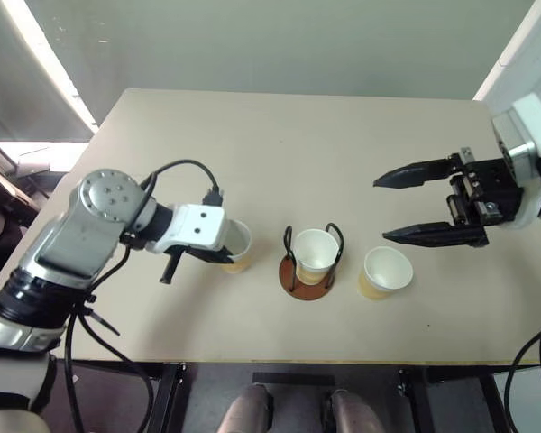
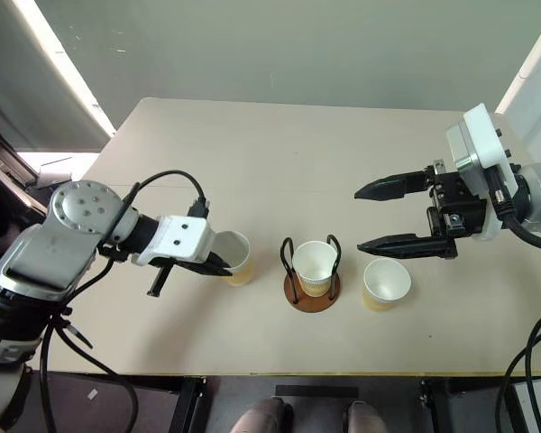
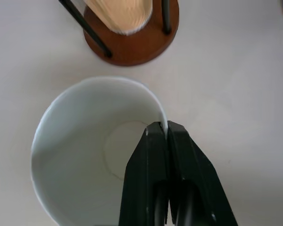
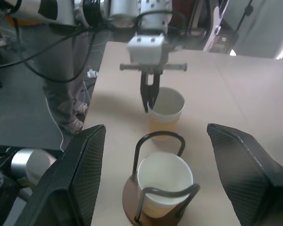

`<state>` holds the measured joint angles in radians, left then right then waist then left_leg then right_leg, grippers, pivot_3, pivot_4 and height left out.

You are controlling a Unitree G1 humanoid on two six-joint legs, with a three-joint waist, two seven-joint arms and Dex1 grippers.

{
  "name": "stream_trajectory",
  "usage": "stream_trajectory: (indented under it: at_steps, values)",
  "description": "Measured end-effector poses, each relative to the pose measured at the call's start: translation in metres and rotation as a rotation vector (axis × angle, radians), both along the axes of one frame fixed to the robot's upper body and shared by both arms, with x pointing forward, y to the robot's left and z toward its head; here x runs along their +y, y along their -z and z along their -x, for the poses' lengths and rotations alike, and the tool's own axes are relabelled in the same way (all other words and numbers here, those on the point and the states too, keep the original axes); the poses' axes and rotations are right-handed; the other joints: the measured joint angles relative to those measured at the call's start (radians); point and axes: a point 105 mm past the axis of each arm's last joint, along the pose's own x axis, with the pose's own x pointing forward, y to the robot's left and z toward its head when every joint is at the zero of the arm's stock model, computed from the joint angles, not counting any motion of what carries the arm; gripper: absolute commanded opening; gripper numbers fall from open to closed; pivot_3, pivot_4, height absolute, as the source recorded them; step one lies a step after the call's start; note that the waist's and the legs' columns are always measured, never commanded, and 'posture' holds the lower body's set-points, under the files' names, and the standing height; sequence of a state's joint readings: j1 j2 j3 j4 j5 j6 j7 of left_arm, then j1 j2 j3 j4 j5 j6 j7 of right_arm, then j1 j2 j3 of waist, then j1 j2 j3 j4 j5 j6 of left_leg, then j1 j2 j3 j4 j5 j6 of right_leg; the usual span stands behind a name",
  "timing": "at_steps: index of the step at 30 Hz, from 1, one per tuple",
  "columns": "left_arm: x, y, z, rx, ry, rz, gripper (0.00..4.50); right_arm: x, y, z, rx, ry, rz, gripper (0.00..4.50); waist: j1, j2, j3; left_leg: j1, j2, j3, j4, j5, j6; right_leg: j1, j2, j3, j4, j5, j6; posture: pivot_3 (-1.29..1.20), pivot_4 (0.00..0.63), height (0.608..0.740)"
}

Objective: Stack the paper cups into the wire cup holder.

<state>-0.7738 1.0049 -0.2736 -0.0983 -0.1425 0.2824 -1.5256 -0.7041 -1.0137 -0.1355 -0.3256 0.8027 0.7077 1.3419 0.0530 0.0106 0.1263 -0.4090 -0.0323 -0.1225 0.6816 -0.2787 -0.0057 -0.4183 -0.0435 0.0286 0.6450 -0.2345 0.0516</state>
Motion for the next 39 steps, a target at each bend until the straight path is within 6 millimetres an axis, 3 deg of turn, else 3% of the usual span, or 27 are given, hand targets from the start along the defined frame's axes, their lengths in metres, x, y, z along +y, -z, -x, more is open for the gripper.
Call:
stream_trajectory:
  at_steps: [3,9,16,21,27,39]
  values:
    - [-0.005,-0.015,-0.005,-0.009,0.009,0.039,0.02,-0.005,0.002,0.000,-0.006,0.006,0.025,3.56,0.000,0.000,0.000,0.000,0.000,0.000,0.000,0.000,0.000,0.000,0.000,0.000,0.000,0.000,0.000,0.00,0.150,0.740]
    - [-0.042,-0.083,-0.011,-0.142,0.115,0.181,0.02,-0.011,0.010,-0.001,0.010,0.015,0.064,3.56,0.001,-0.001,0.000,-0.002,0.000,0.000,0.000,-0.001,0.002,0.001,-0.001,-0.001,0.000,0.001,0.001,0.00,0.150,0.740]
    - [-0.077,-0.105,-0.014,-0.112,0.220,0.290,0.02,-0.010,0.018,0.007,0.065,0.010,0.081,3.56,0.001,-0.001,0.000,-0.003,0.000,0.000,0.001,-0.001,0.002,0.000,0.000,-0.001,-0.001,0.001,0.002,0.00,0.150,0.740]
    - [-0.101,-0.099,-0.006,-0.039,0.315,0.310,0.02,-0.016,0.018,0.007,0.065,0.041,0.105,3.56,0.002,-0.001,0.000,-0.004,0.000,0.000,0.001,0.000,0.002,0.000,-0.001,-0.001,-0.001,0.002,0.003,0.00,0.150,0.740]
    - [-0.113,-0.087,0.005,0.060,0.381,0.295,0.02,-0.031,0.013,0.005,0.046,0.115,0.118,3.56,0.003,-0.001,0.000,-0.004,0.000,0.000,0.002,0.000,0.002,0.000,-0.001,-0.001,-0.001,0.002,0.004,0.00,0.150,0.740]
    - [-0.104,-0.057,0.016,0.129,0.422,0.151,0.02,-0.046,0.006,0.005,0.010,0.215,0.107,3.56,0.005,-0.001,0.000,-0.004,0.000,0.000,0.002,0.000,0.003,0.000,-0.001,-0.001,-0.001,0.002,0.004,0.00,0.150,0.740]
